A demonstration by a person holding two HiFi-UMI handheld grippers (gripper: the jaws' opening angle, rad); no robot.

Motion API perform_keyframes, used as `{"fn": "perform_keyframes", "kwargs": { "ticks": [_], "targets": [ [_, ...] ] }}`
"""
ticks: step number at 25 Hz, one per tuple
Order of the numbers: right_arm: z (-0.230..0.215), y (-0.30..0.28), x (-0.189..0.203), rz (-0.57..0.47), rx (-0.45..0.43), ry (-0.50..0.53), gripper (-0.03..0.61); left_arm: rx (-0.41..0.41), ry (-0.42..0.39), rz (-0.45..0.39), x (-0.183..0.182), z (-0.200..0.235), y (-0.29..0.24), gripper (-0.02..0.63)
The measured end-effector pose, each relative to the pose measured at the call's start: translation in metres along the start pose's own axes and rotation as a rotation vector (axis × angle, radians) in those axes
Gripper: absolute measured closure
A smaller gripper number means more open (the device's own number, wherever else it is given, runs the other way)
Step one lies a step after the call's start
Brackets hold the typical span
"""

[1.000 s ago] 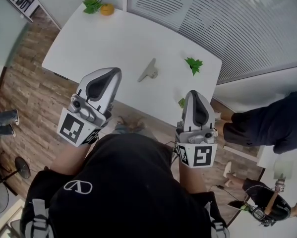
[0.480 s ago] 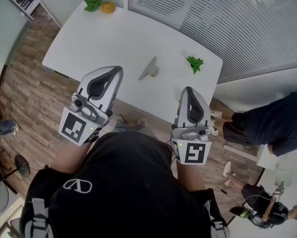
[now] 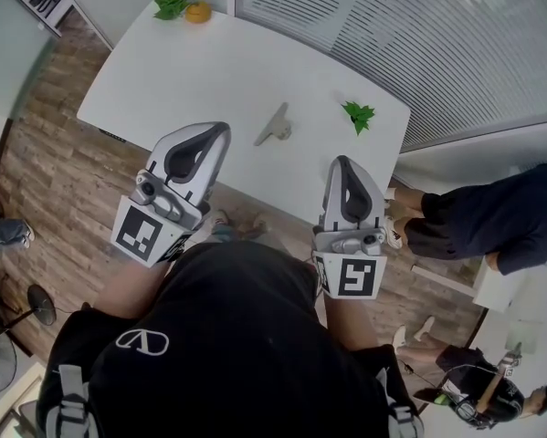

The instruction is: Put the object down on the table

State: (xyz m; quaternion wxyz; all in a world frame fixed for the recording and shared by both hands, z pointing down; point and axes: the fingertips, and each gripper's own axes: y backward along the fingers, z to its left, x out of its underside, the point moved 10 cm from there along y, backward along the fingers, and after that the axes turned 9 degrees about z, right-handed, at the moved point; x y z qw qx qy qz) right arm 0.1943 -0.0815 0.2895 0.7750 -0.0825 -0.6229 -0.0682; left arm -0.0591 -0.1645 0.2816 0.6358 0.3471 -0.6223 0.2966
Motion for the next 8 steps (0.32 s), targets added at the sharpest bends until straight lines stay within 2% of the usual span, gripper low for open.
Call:
{"fn": "perform_keyframes", "kwargs": {
  "ticks": [8],
  "targets": [
    [-0.0019,-0.0034,-0.0012,-0.006,0.006,0.001,0.572,-0.003,-0.011,0.005,-0.0008,0.0014,-0.0011,0.609]
  ]
}}
